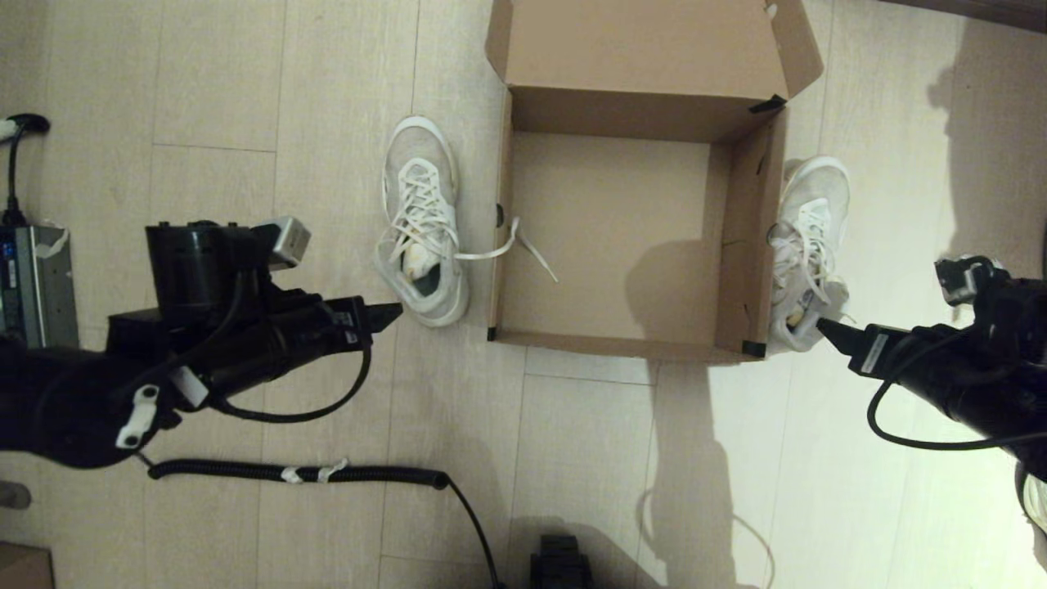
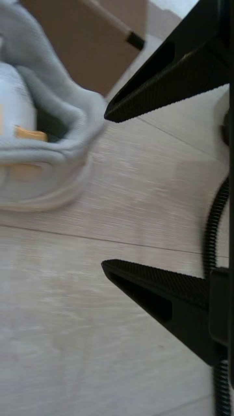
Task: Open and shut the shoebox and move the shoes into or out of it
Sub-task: Put the shoes into the shoe box
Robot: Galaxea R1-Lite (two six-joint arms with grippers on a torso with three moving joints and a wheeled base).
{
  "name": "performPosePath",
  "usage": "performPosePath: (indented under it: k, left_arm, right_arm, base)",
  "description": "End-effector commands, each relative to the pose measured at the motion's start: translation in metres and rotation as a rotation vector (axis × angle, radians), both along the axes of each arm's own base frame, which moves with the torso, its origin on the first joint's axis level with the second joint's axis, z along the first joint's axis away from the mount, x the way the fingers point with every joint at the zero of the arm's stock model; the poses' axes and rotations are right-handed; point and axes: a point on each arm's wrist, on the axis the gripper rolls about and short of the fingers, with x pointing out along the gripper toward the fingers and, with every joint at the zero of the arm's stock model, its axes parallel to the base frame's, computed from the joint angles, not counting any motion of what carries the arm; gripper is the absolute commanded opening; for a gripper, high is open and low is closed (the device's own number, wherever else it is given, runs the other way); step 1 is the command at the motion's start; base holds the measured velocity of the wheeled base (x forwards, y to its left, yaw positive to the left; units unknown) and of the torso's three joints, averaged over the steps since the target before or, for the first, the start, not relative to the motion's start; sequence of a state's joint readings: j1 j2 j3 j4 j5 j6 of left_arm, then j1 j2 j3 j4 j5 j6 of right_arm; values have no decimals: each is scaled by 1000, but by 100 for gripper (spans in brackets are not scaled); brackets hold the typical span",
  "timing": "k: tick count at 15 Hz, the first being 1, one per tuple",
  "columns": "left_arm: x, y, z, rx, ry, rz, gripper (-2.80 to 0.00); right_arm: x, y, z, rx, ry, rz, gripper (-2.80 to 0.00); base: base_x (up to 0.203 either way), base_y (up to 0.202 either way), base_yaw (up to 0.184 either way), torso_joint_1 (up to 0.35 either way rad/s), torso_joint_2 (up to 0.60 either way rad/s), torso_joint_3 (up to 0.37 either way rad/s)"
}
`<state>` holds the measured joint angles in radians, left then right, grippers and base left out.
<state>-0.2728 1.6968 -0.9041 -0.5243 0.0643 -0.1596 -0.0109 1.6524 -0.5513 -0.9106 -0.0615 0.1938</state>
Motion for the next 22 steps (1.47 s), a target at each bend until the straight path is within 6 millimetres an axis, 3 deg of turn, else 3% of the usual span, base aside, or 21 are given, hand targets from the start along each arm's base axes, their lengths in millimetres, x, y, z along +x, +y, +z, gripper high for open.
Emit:
performPosePath:
  k: [1, 11, 19, 20, 21, 22]
  left_arm:
    - [12, -6, -2, -1, -3, -3, 0]
    - [40, -14, 10, -17, -64, -2, 0]
    - [57, -19, -13, 2, -19, -3, 0]
    - [59, -20, -17, 5, -11, -5, 0]
    - [61, -21, -18, 5, -17, -4, -280]
    - [62, -21, -16, 2, -30, -1, -280]
  right_arm:
    - [9, 0, -14, 2, 41, -3, 0]
    - [28, 0, -29, 5, 27, -5, 0]
    - [39, 0, -38, 3, 30, -3, 0]
    - [40, 1, -40, 0, 38, 0, -225]
    - [40, 3, -41, -2, 37, 8, -280]
    - [41, 4, -42, -4, 40, 13, -280]
  base:
    - [0, 0, 0, 0, 0, 0]
    - [0, 0, 0, 0, 0, 0]
    - [0, 0, 0, 0, 0, 0]
    - [0, 0, 0, 0, 0, 0]
    - [0, 0, 0, 0, 0, 0]
    - [0, 0, 0, 0, 0, 0]
